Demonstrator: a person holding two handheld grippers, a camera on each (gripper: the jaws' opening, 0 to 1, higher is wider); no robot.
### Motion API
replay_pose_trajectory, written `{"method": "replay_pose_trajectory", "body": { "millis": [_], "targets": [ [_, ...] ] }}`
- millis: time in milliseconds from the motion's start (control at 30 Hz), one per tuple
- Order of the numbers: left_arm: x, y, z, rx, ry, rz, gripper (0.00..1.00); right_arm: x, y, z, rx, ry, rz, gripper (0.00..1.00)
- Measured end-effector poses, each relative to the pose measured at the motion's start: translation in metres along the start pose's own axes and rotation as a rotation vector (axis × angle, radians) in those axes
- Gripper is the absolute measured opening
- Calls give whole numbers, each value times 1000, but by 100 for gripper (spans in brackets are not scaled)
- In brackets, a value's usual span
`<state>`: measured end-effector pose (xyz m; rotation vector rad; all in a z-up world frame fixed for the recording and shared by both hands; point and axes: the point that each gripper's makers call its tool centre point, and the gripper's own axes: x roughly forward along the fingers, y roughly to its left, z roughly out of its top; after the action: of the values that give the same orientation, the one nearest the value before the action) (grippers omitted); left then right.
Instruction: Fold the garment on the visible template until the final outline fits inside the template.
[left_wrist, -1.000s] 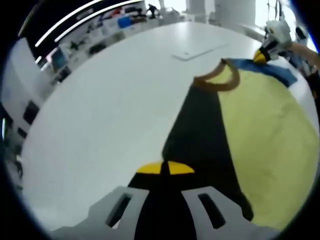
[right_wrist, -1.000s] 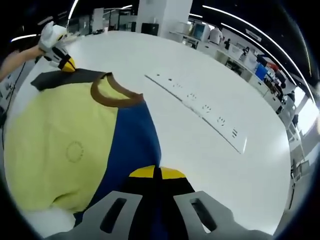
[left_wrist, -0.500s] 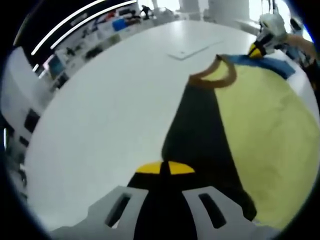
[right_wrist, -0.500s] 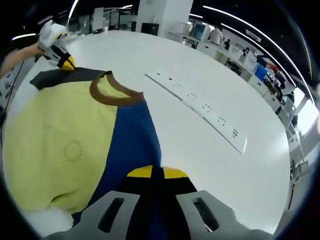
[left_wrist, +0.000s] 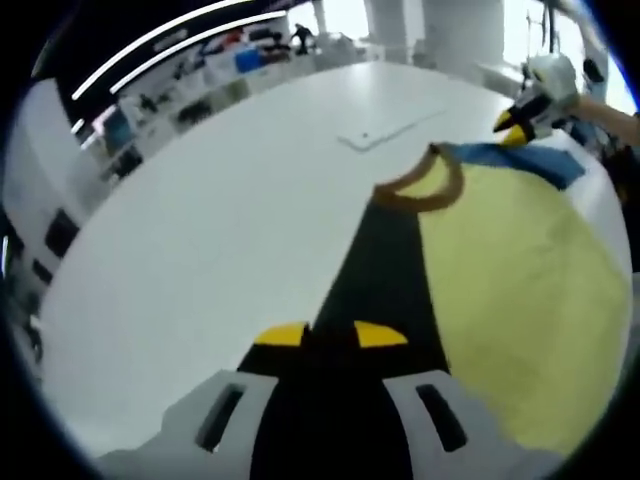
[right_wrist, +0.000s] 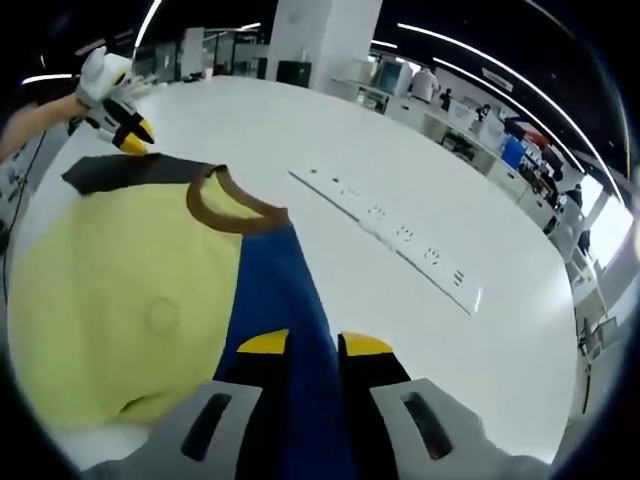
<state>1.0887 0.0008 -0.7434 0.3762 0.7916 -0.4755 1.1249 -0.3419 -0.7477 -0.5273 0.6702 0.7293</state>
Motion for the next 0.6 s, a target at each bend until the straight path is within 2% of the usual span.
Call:
{"method": "replay_pose_trajectory", "body": {
  "millis": [233, 433, 600],
  "targets": [
    [-18, -18, 11, -2, -33, -37, 30, -20, 5, 11, 6, -45, -10, 27],
    [-34, -34, 16, 6, -46, -64, 38, -38, 12, 15, 12, -71, -14, 34],
    [-50, -46, 20, 20, -61, -81, 44, -53, 17, 16, 17, -93, -21, 43]
  ]
}}
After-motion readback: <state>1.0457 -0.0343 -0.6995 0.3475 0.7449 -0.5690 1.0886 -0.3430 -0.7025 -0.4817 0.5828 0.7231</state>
